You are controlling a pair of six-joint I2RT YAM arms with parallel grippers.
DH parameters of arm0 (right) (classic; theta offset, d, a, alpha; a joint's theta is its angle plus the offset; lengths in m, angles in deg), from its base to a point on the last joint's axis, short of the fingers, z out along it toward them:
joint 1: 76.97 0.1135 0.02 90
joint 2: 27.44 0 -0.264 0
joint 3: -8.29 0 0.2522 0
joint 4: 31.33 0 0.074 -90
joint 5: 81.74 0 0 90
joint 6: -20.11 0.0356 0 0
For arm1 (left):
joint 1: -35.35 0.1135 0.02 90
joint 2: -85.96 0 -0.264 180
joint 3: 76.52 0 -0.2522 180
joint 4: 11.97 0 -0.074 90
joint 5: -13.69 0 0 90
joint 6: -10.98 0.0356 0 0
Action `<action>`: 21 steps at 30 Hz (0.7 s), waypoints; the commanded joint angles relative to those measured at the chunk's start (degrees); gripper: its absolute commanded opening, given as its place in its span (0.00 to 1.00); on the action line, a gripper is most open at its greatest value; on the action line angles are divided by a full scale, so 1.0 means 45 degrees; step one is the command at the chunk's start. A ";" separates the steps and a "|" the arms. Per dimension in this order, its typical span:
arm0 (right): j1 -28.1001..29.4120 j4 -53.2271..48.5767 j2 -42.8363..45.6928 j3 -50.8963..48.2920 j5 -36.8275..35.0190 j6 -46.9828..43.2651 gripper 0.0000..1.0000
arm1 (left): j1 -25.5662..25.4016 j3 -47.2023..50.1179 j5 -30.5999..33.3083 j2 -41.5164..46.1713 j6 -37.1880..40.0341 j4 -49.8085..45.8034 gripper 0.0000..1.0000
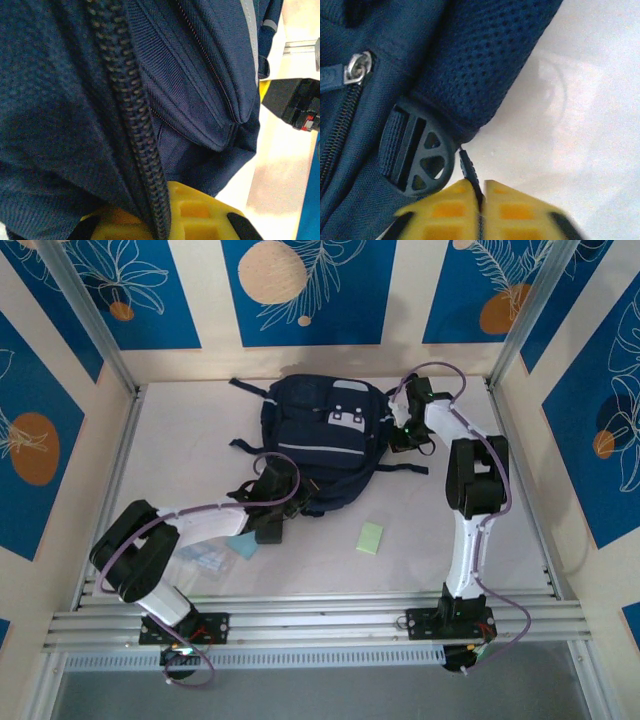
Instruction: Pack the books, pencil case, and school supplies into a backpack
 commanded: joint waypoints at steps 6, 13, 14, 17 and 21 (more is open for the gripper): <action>0.0725 0.0691 0.4007 -0.2652 -0.0763 0.1587 0.41 | -0.0135 -0.0273 -0.1269 -0.1554 0.0759 0.0843 0.00; 0.1491 0.1293 0.4249 -0.2517 -0.0399 0.2087 0.40 | -0.0145 0.0358 -0.1339 -0.1931 0.1335 0.0963 0.00; 0.1494 0.1420 0.4065 -0.2343 -0.0352 0.2156 0.40 | -0.0145 0.0543 -0.1314 -0.1893 0.1332 0.1016 0.00; 0.1465 0.1653 0.3234 -0.1611 -0.0456 0.2286 0.38 | -0.0140 0.0867 -0.1274 -0.1735 0.1347 0.1056 0.00; 0.1448 0.1286 0.1514 -0.0075 -0.0356 0.2355 0.35 | -0.0144 0.0883 -0.1312 -0.1451 0.1715 0.0773 0.00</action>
